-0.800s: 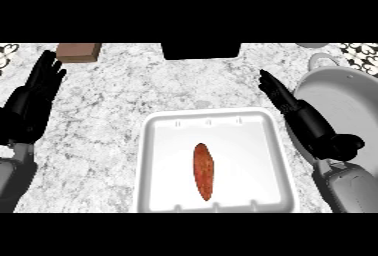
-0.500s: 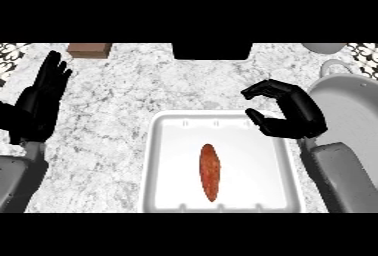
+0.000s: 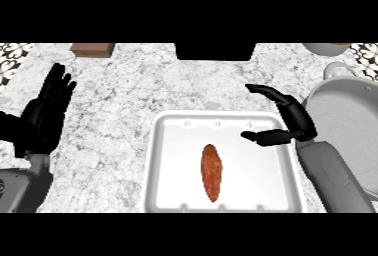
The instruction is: Pick the sweet potato from the tray and place it in the pot
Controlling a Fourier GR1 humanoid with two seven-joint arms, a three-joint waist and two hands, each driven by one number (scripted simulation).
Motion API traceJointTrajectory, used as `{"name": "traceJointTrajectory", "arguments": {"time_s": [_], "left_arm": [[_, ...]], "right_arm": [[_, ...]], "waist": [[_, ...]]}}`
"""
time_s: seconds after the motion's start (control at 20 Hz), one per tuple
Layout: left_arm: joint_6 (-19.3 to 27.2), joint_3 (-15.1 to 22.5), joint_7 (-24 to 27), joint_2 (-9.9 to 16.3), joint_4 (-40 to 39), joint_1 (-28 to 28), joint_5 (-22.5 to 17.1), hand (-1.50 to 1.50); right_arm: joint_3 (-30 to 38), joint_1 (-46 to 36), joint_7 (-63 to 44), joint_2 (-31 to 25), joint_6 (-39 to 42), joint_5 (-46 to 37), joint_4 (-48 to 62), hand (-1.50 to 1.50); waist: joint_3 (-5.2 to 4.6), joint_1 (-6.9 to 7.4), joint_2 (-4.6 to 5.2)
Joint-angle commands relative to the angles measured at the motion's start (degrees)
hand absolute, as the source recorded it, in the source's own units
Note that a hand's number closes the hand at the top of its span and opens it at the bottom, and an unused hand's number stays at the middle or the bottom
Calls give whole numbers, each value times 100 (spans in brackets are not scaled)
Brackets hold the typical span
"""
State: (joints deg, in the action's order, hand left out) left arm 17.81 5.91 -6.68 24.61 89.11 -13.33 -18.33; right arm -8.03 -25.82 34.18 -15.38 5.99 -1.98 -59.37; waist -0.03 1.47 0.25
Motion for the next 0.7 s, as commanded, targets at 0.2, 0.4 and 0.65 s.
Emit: {"name": "traceJointTrajectory", "arguments": {"time_s": [0.2,0.4,0.65], "left_arm": [[9,-286,-361,16,307,209,29,0],[-12,-139,-351,-33,481,371,96,0],[132,-173,-287,-170,209,132,226,0]], "right_arm": [[-381,-228,-851,-479,1010,-224,-902,-150],[-948,-565,-1582,-816,1639,-642,-1018,-150],[-1641,-959,-2584,-1025,2307,-1149,-1606,-150]], "waist": [[-3,-176,-56],[-7,-116,-68],[-10,-185,-50]]}}
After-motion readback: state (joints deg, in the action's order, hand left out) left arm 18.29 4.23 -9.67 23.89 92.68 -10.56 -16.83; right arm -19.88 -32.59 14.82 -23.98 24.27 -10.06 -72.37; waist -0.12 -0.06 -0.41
